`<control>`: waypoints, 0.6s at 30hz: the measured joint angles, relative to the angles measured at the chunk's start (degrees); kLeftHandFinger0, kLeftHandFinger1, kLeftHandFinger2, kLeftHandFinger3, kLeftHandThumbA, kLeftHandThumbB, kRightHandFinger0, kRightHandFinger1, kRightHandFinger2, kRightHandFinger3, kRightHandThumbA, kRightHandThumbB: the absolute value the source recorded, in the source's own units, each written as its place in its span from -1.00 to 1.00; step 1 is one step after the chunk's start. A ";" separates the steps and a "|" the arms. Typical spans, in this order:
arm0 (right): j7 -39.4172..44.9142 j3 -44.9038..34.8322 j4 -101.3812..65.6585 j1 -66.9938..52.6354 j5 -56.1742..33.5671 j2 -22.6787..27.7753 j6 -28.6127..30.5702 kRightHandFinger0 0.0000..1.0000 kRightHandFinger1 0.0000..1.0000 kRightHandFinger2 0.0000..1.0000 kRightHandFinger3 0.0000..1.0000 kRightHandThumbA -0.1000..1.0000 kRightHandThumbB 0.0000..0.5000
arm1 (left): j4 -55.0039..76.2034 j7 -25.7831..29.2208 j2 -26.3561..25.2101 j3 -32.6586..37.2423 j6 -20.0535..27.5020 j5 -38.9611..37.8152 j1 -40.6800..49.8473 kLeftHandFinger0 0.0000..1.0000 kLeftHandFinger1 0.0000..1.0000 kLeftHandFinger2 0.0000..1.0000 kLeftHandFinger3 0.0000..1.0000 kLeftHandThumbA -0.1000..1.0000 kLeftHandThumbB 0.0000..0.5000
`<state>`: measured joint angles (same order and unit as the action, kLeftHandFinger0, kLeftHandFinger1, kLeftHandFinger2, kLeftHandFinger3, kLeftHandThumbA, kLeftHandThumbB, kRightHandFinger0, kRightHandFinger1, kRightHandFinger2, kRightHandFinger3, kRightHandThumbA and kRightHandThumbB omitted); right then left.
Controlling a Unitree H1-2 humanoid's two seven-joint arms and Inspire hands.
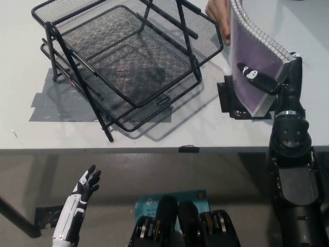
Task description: A person hands a notebook to the robot and the robot grabs it with its right hand and places it in the file tray kept in the centre of the desk infront of it.
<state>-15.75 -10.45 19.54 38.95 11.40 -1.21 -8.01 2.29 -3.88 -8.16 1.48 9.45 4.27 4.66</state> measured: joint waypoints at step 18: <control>1.83 -10.97 -7.87 -0.95 -17.94 -5.45 -4.39 -1.00 -1.00 -1.00 -1.00 0.83 -0.74 | -0.32 0.01 0.00 -0.12 0.00 0.00 -0.59 1.00 1.00 1.00 1.00 1.00 -0.61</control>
<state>-13.92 -21.42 11.67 38.00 -6.54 -6.66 -12.40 1.97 -3.87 -8.16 1.36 9.44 4.27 4.07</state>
